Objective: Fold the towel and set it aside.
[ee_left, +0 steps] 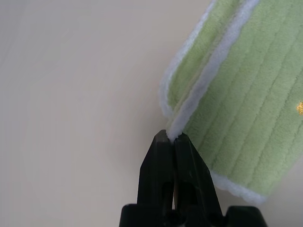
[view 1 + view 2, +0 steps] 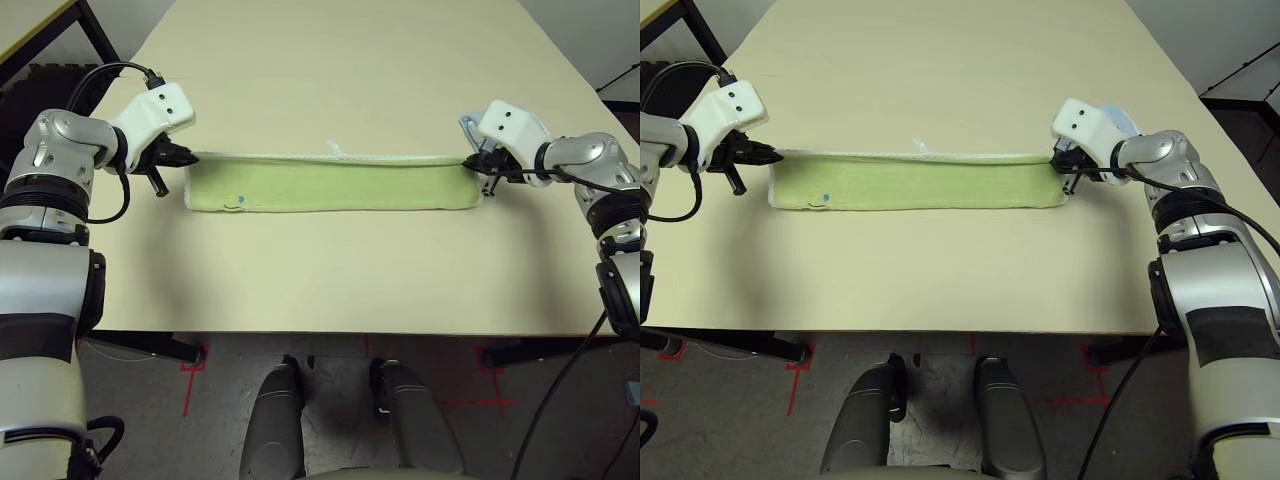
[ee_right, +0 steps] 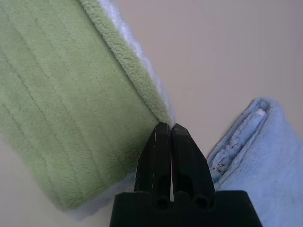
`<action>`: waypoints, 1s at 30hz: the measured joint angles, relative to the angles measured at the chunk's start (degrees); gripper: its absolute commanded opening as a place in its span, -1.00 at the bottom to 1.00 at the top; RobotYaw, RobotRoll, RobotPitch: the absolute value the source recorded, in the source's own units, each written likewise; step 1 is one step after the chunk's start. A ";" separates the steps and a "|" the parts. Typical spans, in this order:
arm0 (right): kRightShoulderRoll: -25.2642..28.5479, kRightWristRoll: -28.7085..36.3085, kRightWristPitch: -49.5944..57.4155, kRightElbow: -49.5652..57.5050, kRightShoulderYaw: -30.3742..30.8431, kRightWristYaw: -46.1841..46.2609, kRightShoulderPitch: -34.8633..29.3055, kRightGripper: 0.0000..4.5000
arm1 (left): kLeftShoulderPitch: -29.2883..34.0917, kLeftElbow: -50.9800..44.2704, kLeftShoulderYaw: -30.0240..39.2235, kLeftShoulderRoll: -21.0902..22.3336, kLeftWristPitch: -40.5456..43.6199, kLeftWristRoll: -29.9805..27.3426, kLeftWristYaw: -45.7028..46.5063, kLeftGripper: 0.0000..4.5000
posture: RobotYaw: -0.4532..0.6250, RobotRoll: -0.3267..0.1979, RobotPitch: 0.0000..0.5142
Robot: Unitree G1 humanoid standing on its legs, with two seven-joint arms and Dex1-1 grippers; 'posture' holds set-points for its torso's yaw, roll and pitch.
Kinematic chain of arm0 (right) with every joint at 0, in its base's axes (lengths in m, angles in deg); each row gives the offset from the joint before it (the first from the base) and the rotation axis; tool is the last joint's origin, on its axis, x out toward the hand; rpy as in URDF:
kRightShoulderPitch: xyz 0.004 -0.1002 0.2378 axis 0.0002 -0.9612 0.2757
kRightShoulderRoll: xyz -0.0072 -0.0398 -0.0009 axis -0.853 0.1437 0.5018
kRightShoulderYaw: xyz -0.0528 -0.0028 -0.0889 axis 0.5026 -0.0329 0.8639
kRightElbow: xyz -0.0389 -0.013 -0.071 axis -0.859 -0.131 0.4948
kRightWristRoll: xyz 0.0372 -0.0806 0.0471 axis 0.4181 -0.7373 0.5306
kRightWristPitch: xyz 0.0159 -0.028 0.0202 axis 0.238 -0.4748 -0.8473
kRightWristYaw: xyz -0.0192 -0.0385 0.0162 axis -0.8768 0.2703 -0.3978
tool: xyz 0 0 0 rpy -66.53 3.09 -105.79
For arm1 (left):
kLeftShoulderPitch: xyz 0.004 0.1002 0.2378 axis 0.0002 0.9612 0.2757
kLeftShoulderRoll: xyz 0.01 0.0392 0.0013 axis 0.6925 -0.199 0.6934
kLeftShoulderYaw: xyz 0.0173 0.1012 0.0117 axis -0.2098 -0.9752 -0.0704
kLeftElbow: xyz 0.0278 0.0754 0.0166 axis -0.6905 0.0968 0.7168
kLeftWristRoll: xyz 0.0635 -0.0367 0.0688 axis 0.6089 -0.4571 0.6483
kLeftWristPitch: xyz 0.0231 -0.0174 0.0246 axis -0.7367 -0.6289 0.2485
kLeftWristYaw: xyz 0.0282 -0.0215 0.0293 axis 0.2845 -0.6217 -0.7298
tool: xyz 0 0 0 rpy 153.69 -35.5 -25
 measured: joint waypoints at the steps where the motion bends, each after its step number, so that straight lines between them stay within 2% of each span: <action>1: -0.31 -0.43 -0.03 -0.08 0.00 0.69 0.16 -1.00 | 0.00 0.17 0.16 0.00 0.03 0.05 0.02 -0.99 | -0.17 0.25 -0.23; 26: -0.92 -4.06 0.66 -0.32 0.45 1.29 0.28 -1.00 | 0.86 0.84 0.55 -1.59 -1.73 2.17 4.23 -0.99 | -0.19 0.25 -0.22; 29: -0.88 -4.51 0.76 -0.31 0.86 1.11 0.28 -0.67 | 0.91 0.85 0.60 -1.63 -1.94 2.50 5.93 -0.70 | -0.19 0.25 -0.22; 30: -0.59 -4.57 1.04 -0.40 0.84 1.03 0.25 -0.49 | 0.95 1.00 0.78 -1.49 -1.76 2.67 6.59 -0.52 | -0.19 0.25 -0.22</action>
